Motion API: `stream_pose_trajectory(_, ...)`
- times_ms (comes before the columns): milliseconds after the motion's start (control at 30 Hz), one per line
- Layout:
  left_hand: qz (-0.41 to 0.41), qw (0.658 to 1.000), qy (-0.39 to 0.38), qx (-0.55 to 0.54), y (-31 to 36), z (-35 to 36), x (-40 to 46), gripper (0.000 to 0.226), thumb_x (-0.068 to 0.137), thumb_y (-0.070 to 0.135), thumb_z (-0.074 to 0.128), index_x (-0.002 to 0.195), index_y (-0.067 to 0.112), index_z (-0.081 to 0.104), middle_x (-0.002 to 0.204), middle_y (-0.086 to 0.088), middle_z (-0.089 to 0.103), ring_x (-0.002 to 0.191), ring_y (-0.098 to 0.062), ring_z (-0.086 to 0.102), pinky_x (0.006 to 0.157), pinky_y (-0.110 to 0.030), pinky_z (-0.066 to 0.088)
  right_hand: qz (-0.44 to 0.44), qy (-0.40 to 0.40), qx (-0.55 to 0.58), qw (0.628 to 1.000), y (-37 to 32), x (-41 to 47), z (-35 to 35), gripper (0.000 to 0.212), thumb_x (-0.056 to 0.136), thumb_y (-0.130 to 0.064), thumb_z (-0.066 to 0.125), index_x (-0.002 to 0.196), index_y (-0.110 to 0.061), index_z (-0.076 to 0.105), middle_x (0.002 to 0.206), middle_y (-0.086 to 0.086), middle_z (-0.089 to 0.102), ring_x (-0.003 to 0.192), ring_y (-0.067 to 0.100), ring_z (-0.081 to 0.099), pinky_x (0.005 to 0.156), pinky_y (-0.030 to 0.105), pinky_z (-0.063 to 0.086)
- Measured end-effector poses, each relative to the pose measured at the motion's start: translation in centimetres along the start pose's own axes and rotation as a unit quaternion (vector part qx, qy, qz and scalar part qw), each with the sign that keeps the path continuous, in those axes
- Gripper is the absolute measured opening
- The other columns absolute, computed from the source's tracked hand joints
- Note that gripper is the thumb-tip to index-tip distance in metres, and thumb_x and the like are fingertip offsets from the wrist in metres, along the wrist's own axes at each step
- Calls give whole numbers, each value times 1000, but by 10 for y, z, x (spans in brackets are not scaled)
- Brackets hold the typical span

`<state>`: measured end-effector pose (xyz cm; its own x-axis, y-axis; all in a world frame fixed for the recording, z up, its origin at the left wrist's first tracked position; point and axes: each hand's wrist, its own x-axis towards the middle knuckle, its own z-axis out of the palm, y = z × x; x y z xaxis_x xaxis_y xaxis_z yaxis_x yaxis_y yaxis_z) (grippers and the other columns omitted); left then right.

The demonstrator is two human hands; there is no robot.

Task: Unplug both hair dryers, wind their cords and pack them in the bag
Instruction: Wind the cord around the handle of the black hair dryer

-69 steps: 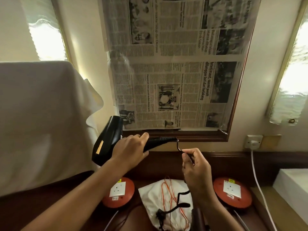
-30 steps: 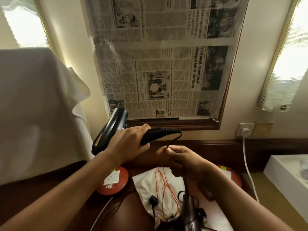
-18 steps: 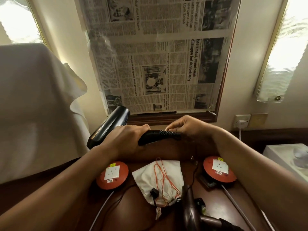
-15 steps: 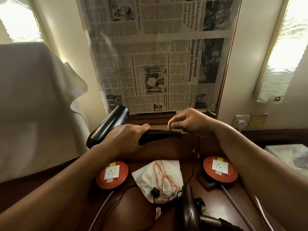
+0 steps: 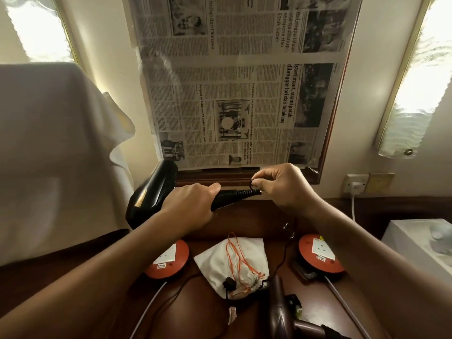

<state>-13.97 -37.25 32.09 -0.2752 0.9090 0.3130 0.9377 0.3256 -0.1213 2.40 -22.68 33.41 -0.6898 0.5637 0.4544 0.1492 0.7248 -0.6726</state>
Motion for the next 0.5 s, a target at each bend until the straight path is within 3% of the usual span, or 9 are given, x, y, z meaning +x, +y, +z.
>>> stream_pose_trajectory(67,-14,1000,8,-10,0,0,-1,38,87,32,57,123,25,46,96,-2,67,87,-26,65,70,-37,50,3,12,7,1000,-5,-8,5,11,89,-18,64,92,-16,74,72,3,71,60,17,65,57,33,55)
stream_pose_trajectory(133,-23,999,23,-18,-1,-1,-2,33,87,33,58,117,24,47,92,-2,66,83,-25,65,64,-34,46,14,15,38,999,-9,-16,10,17,92,-15,59,105,-13,71,64,-3,65,50,7,57,48,24,49)
stream_pose_trajectory(233,-33,997,57,-34,-7,-4,-4,30,87,33,58,114,24,48,88,0,65,77,-22,63,59,-31,41,66,-28,178,981,-13,-26,18,32,98,-8,44,127,-12,59,49,-11,47,41,2,39,43,22,34)
stream_pose_trajectory(333,-39,995,75,-43,-13,-8,-6,33,87,35,59,117,23,48,90,-2,64,78,-24,63,59,-31,41,91,-68,289,951,-19,-37,27,43,100,-5,34,138,-22,45,54,-3,43,43,4,37,43,23,33)
stream_pose_trajectory(500,-49,994,78,-54,-19,-8,-15,36,86,35,60,118,23,49,90,-2,65,77,-24,63,60,-32,45,93,-115,367,919,-18,-54,44,49,102,-6,34,141,-36,36,60,-2,50,48,9,37,44,20,31)
